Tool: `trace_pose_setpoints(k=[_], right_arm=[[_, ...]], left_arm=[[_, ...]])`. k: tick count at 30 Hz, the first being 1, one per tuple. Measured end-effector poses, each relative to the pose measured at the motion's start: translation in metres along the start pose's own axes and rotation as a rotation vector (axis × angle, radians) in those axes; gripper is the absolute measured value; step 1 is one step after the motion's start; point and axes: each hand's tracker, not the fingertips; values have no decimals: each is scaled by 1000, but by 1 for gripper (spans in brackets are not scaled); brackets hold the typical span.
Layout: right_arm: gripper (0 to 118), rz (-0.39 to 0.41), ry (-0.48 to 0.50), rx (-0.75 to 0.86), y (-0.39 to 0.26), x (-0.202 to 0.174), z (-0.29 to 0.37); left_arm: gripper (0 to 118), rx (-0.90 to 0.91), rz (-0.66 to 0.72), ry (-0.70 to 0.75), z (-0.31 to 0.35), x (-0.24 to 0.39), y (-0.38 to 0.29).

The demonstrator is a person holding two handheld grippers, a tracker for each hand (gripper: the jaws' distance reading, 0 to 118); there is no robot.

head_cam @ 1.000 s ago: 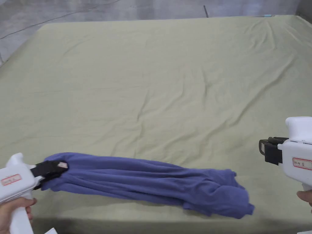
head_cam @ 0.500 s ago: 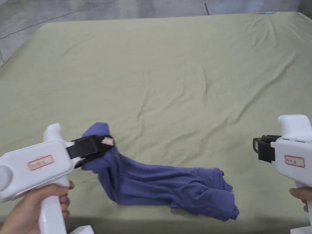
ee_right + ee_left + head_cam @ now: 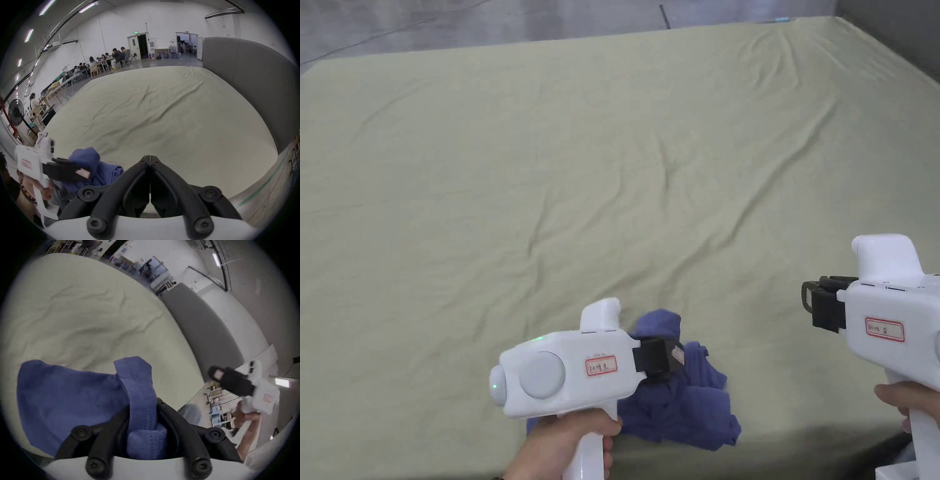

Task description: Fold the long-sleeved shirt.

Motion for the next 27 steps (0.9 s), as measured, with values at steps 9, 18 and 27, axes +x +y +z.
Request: trace_pose_setpoints(k=[9,18,27], right_arm=[[2,-24,-15,-2,-3,8,3],[2,-17,8,-8,-5,-2,-5],[2,-3,18,-19,-7,-7,-4]], left_arm=[[118,168,83,-82,58,-9,16],[0,289,-107,274,114,-6,-20],[0,156,-178,200,2,30,-52]])
